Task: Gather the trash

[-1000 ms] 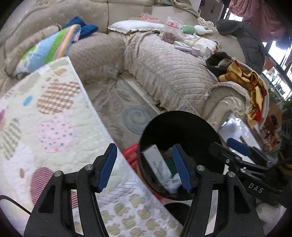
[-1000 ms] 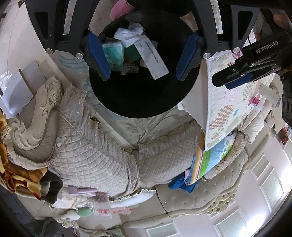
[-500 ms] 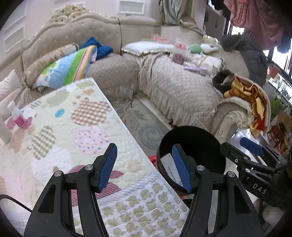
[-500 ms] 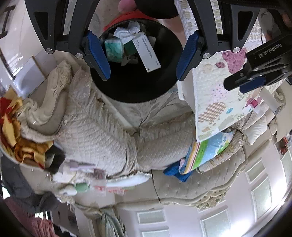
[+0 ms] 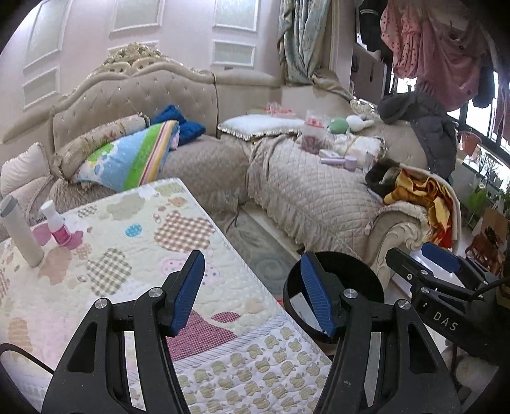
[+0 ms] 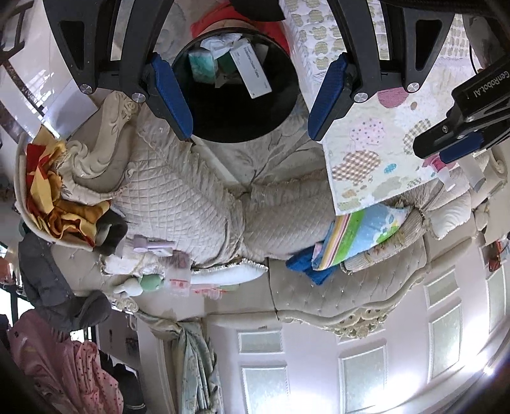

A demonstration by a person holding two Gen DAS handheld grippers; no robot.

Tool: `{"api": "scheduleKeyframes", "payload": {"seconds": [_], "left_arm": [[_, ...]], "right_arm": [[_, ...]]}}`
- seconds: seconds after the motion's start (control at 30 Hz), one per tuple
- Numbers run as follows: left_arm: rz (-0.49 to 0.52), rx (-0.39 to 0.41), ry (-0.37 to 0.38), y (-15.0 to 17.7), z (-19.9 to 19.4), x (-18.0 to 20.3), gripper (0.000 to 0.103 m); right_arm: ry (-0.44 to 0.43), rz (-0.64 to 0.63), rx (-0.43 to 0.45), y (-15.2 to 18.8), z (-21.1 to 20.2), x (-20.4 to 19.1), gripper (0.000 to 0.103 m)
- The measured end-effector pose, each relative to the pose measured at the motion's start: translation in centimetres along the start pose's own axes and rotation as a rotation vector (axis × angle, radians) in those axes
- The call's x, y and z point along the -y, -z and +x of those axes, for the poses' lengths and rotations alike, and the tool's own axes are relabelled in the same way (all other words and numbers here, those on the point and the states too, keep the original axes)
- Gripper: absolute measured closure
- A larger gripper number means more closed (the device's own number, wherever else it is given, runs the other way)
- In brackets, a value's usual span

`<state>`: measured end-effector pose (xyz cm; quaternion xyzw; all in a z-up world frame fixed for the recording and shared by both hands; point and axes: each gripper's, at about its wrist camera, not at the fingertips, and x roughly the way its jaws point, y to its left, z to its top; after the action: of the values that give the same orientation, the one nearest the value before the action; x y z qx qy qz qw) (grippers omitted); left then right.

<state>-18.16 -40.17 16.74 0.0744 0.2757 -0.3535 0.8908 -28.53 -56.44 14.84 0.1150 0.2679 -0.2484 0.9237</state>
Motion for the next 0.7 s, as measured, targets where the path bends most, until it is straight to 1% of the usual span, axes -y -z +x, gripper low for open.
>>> {"api": "scheduleKeyframes", "payload": {"seconds": [0.2,0.7], "left_arm": [[-0.001,0.026,0.01,0.0,-1.0,-0.3,0.041],[-0.008,0.02,0.017,0.0,-0.9,-0.6,0.041]], "right_arm": [[0.012,-0.005,0.023,-0.2,-1.0,-0.5,0.03],[0.028,-0.036,0.039,-0.6,-1.5,-1.3,0.03]]}}
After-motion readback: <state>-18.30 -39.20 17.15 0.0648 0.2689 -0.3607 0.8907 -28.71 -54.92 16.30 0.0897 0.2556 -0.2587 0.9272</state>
